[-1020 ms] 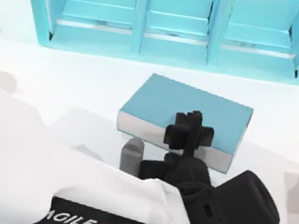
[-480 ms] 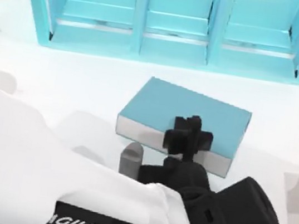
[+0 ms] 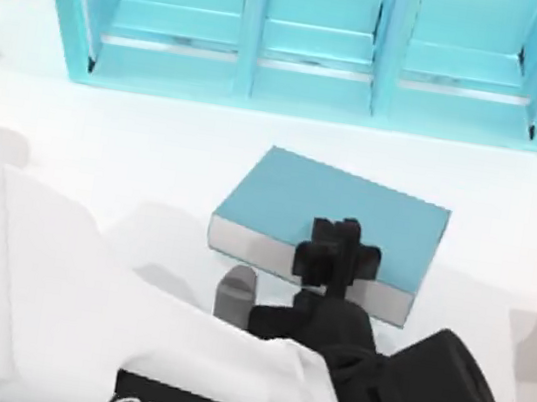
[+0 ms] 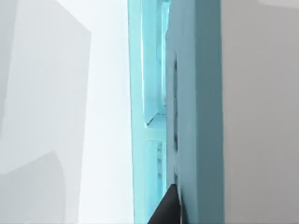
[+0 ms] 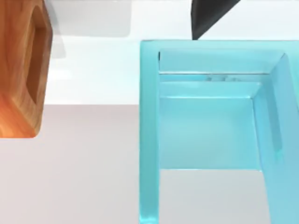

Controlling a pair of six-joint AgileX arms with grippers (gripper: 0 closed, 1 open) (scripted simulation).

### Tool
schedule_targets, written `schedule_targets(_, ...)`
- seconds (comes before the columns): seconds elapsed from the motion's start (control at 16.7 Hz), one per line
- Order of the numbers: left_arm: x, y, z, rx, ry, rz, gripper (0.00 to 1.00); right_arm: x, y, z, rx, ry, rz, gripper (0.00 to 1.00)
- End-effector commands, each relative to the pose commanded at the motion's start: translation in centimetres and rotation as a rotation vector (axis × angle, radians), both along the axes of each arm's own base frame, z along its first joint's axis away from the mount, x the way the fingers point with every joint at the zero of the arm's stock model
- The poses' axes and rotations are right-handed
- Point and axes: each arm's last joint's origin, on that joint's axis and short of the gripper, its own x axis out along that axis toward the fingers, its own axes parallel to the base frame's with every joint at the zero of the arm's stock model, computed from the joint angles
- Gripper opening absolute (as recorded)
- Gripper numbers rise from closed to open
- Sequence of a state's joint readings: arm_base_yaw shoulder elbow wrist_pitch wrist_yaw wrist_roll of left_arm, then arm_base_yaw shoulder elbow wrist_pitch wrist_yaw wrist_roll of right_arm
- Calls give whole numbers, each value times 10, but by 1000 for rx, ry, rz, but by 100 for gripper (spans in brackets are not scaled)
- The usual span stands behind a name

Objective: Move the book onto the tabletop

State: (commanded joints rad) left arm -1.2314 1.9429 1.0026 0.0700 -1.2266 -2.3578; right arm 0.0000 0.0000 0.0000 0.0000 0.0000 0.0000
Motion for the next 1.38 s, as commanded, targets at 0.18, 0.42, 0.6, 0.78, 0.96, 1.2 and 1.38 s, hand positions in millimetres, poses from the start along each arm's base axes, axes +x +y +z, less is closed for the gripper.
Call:
schedule_targets(0.18, 0, 0, -15, -4, -2, 0, 0, 0, 0, 0, 0, 0, 0, 100)
schedule_targets(0.42, 0, 0, -21, -5, -2, 0, 0, 0, 0, 0, 0, 0, 0, 100)
schedule_targets(0.6, 0, 0, -21, -5, -2, 0, 15, 0, 0, 0, 0, 0, 0, 100)
schedule_targets(0.78, 0, 0, -21, -5, -2, 0, 38, 0, 0, 0, 0, 0, 0, 100)
schedule_targets(0.96, 0, 0, -21, -5, -2, 0, 60, 0, 0, 0, 0, 0, 0, 100)
schedule_targets(1.2, 0, 0, -21, -5, -2, 0, 90, 0, 0, 0, 0, 0, 0, 100)
schedule_targets(1.38, 0, 0, -21, -5, -2, 0, 100, 0, 0, 0, 0, 0, 0, 100)
